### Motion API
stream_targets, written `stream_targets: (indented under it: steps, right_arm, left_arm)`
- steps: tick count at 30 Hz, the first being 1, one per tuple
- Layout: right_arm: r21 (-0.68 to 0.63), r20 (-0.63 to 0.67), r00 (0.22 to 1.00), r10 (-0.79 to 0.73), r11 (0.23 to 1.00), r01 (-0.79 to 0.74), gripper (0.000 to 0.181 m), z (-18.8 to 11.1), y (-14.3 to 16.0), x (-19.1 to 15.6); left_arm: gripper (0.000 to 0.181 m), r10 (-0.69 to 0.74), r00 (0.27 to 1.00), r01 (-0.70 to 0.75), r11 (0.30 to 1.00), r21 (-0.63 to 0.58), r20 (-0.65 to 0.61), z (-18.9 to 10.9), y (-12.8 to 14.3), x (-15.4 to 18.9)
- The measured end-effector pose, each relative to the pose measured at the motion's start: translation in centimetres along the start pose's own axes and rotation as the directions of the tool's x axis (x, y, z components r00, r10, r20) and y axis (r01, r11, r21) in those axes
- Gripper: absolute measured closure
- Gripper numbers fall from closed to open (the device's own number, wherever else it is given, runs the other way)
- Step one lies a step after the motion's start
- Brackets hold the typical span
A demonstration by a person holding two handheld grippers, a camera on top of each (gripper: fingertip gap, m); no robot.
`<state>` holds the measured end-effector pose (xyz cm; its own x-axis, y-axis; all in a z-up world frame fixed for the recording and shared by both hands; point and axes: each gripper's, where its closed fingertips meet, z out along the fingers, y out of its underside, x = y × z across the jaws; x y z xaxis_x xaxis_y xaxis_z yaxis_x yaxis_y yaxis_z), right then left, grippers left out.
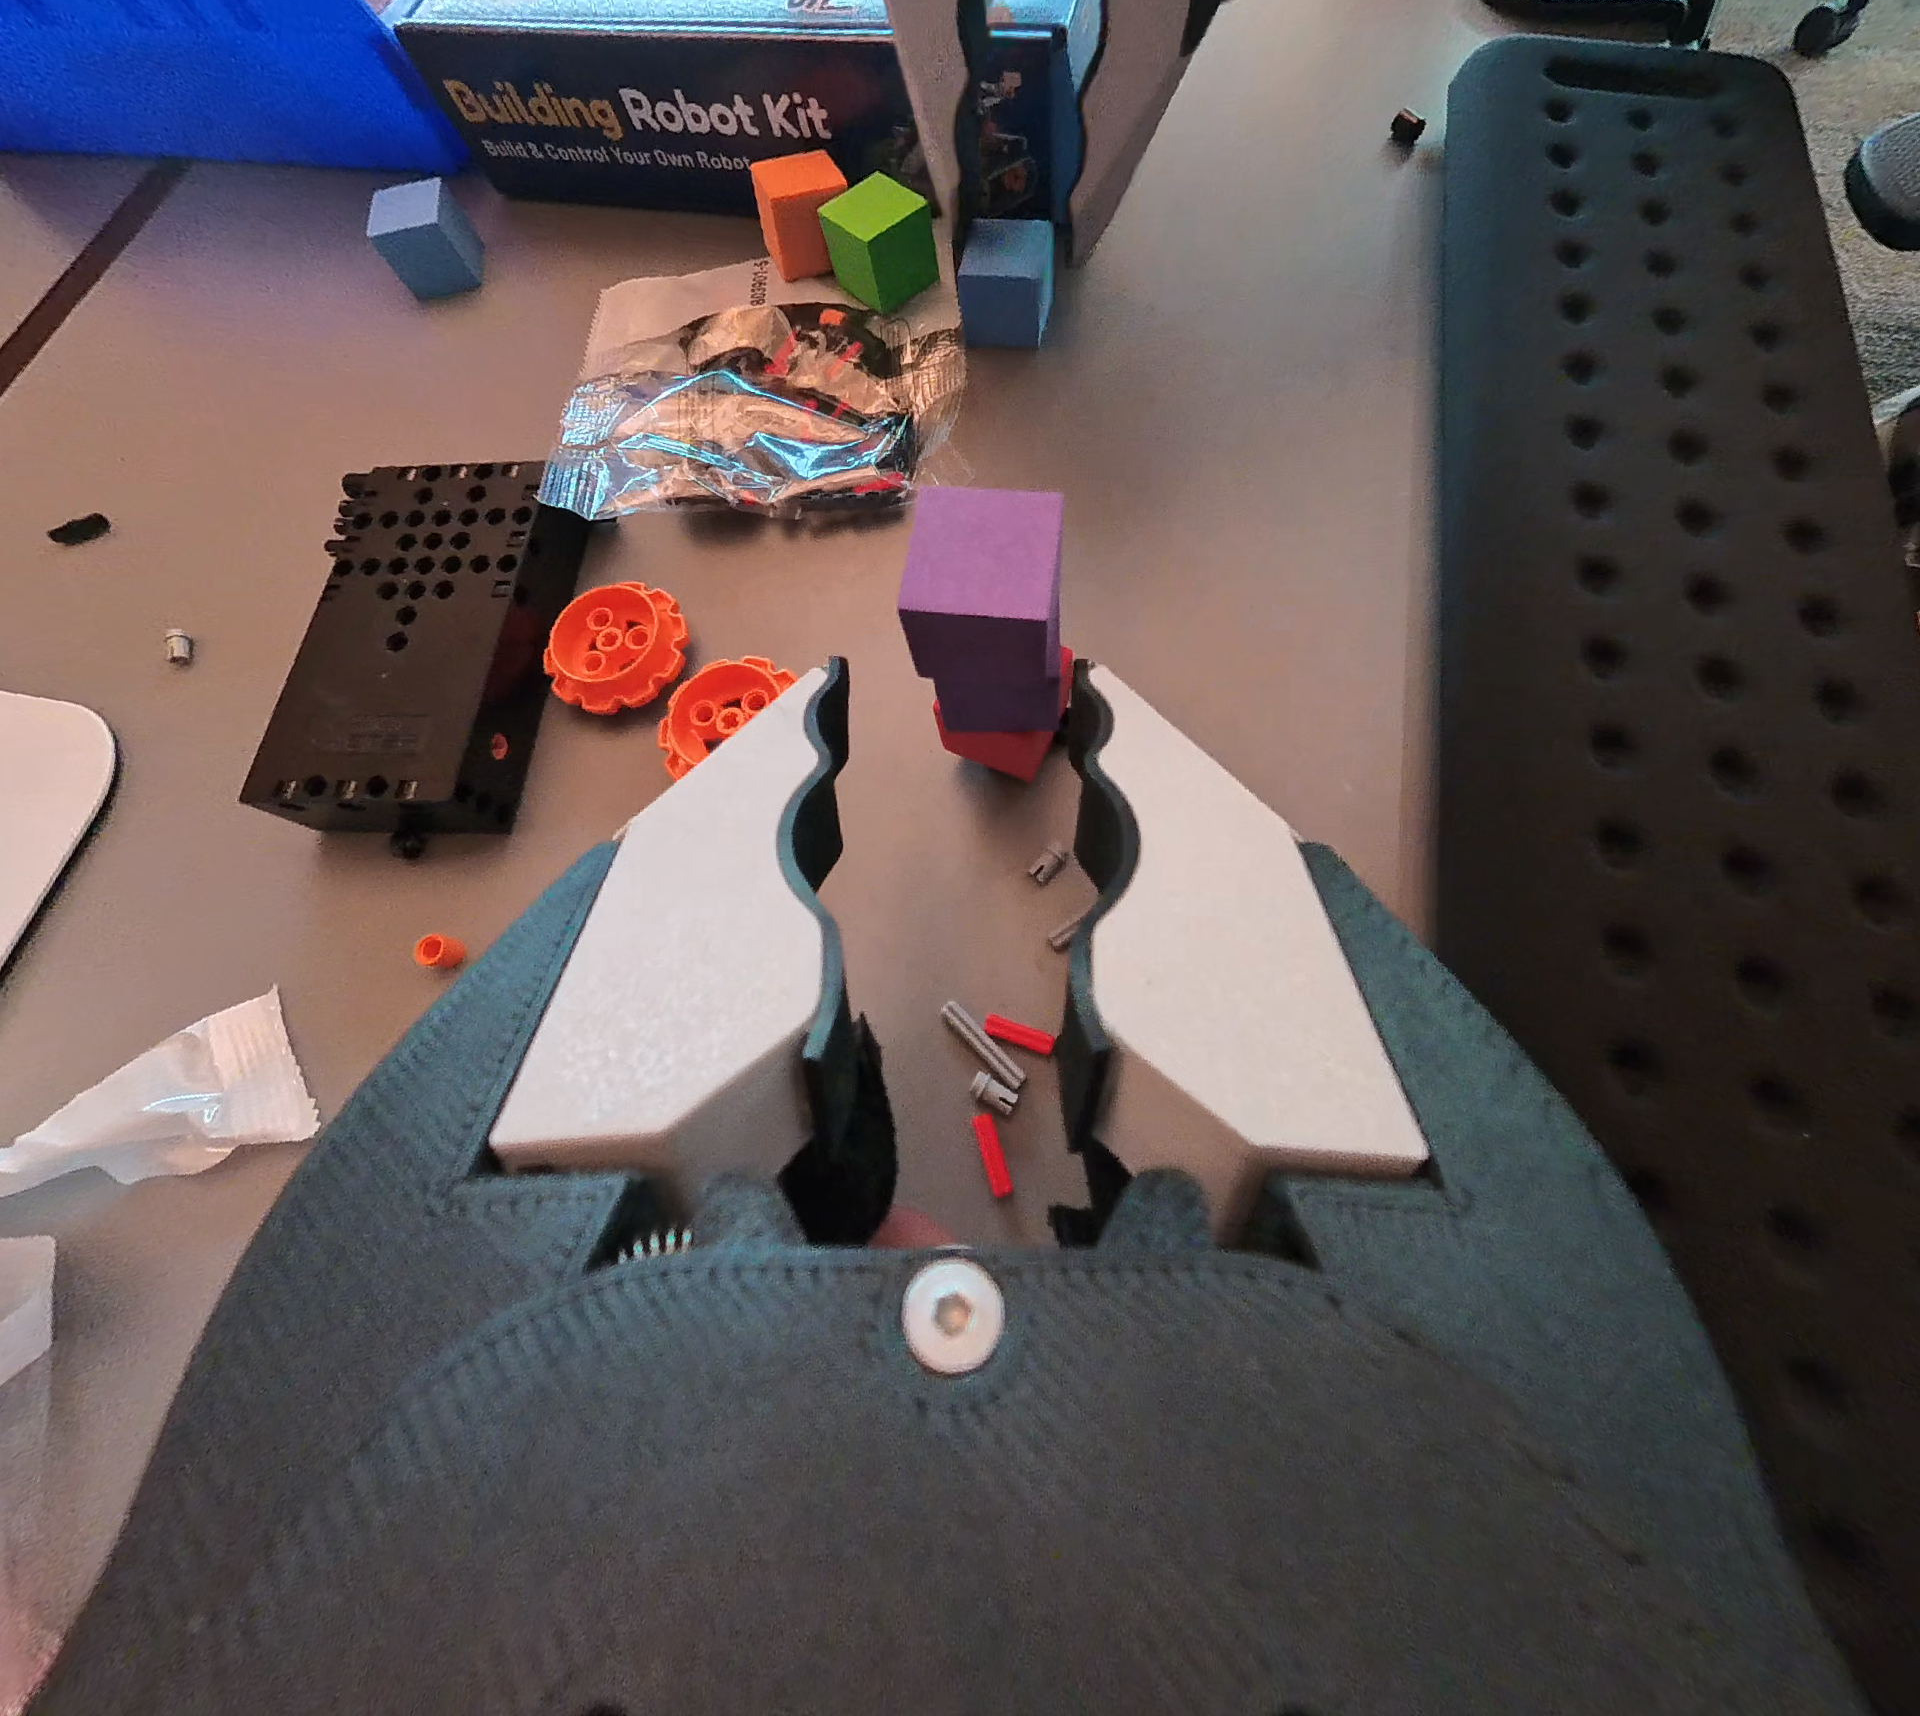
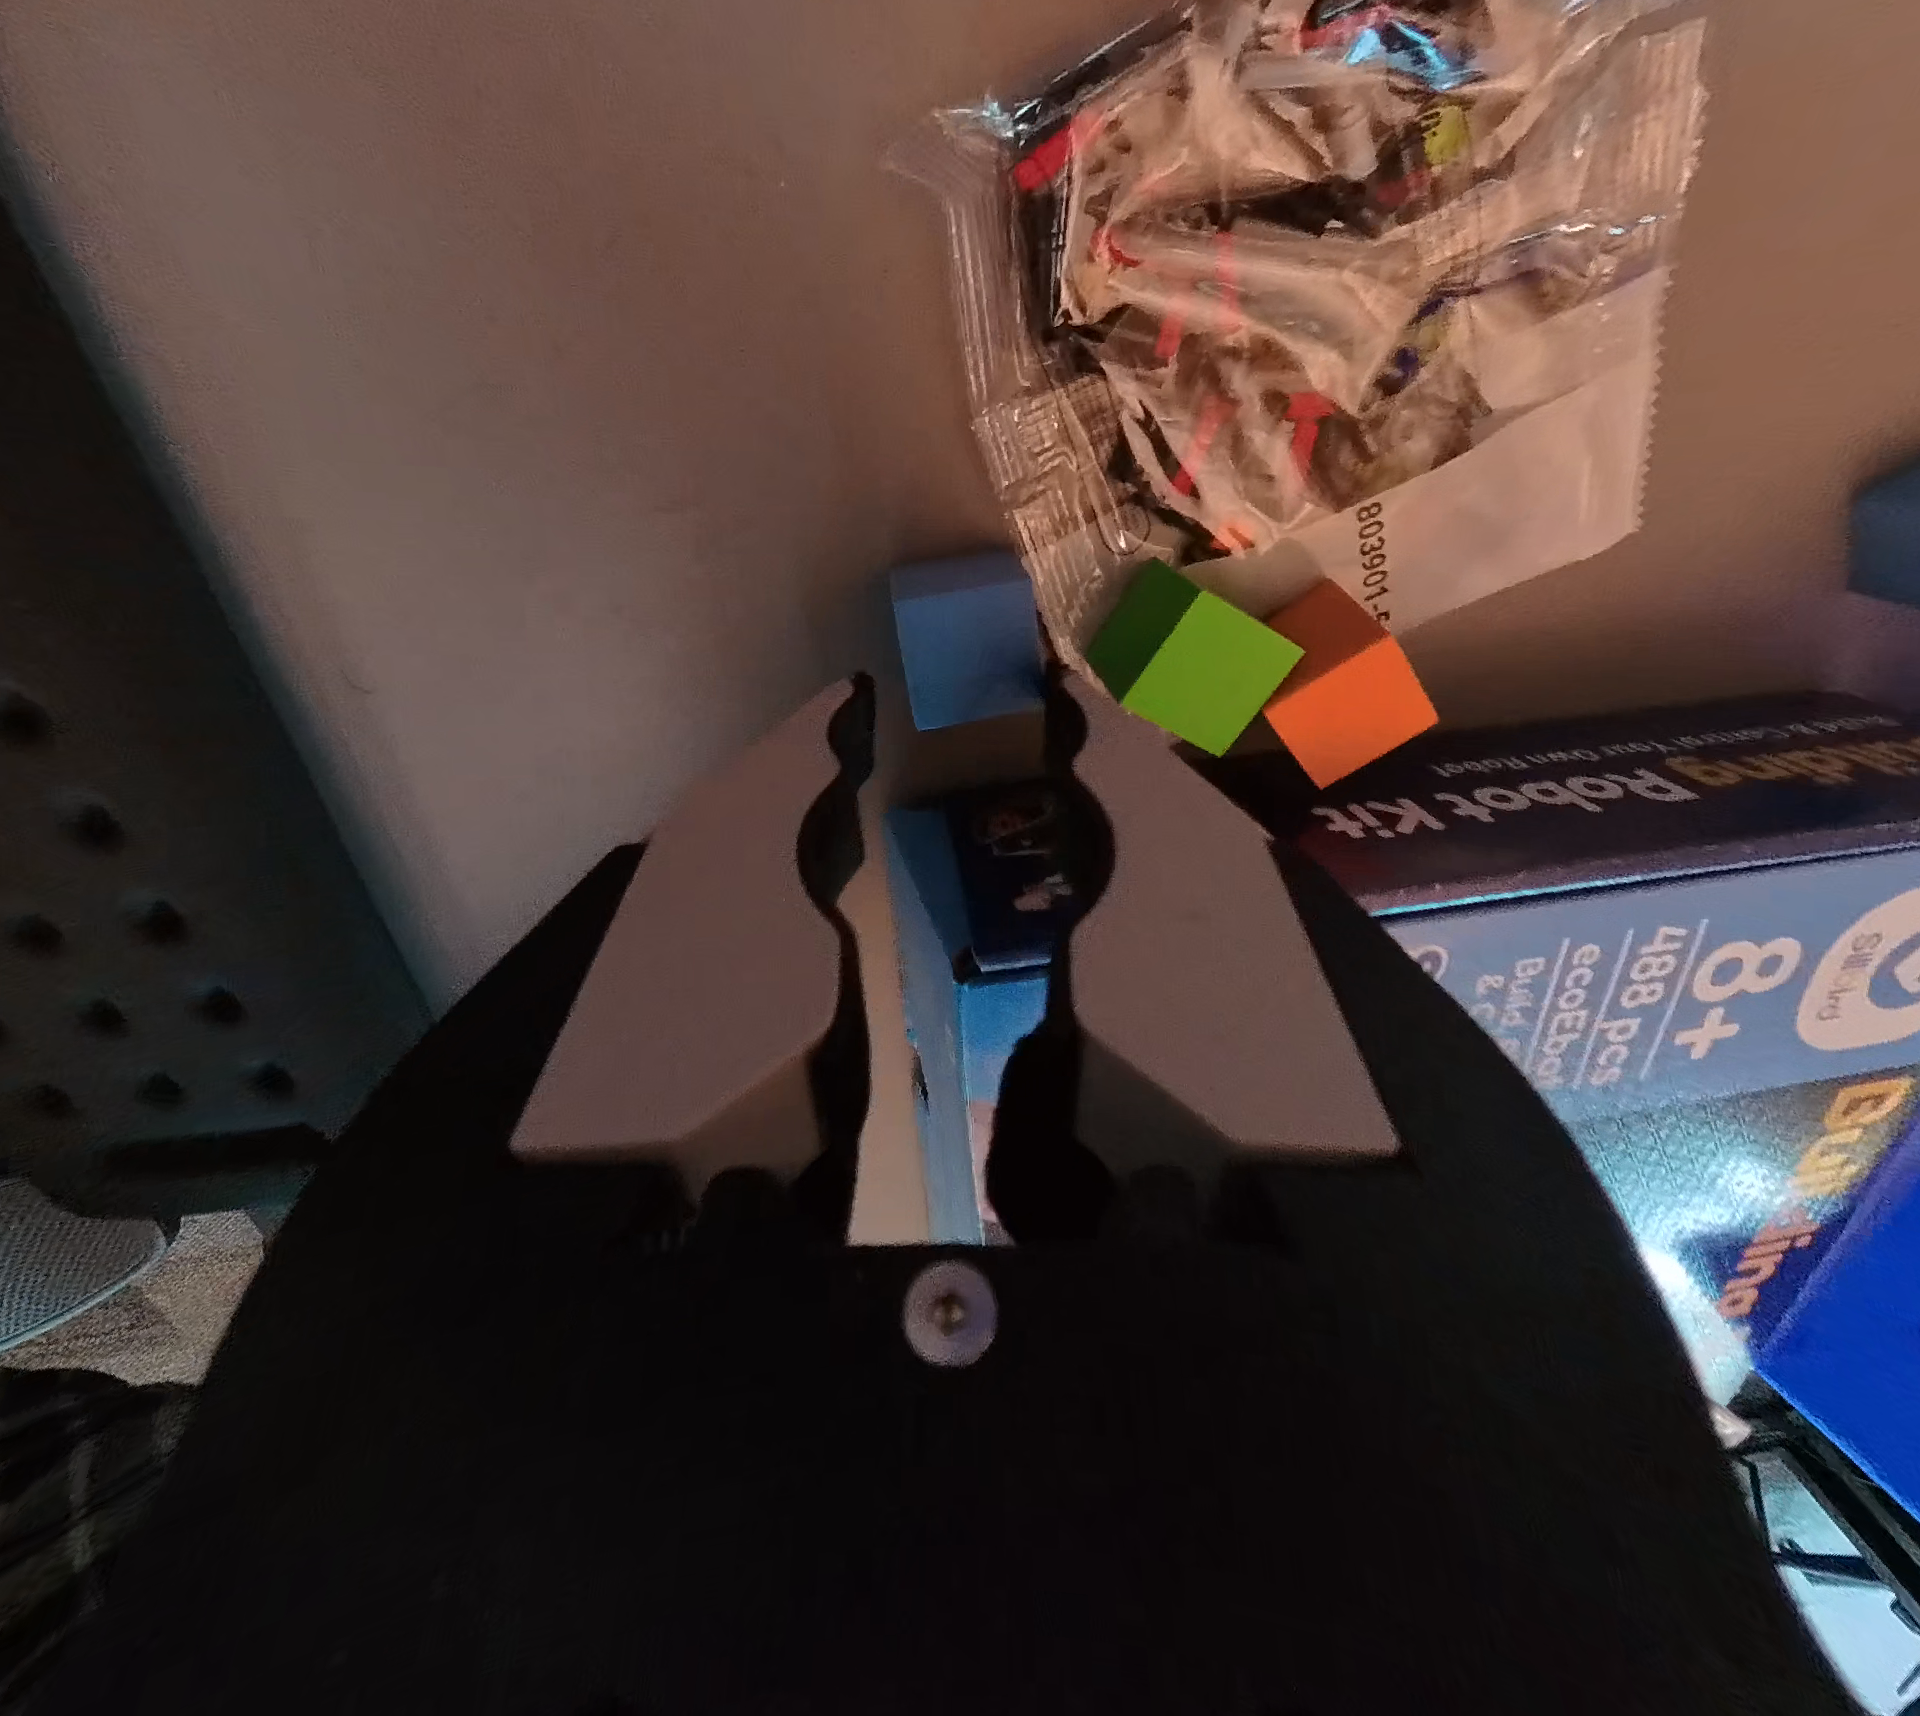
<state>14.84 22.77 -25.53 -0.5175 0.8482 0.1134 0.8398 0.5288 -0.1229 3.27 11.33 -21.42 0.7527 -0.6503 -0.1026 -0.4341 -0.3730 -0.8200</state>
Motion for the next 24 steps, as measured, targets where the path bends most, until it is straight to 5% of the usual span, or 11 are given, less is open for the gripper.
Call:
stream_targets:
  steps: [7, 13, 24]
  right_arm:
    - [0.092, 0.005, 1.000, -0.009, 0.996, 0.009, 0.157, -1.2, -1.7, -0.2]
    - [0.264, -0.014, 0.998, -0.057, 0.963, 0.059, 0.157, -5.5, -6.4, -0.5]
    - [0.354, -0.026, 0.989, -0.148, 0.924, 0.148, 0.157, -8.5, -12.4, -1.7]
  left_arm:
    - [0.141, 0.004, 1.000, -0.004, 1.000, 0.001, -0.008, 0.2, -0.1, 0.2]
    - [0.147, 0.011, 1.000, -0.011, 1.000, 0.016, -0.013, 0.2, -0.4, 0.3]
    - [0.148, 0.012, 1.000, -0.012, 1.000, 0.009, -0.023, 0.7, -0.3, 0.6]
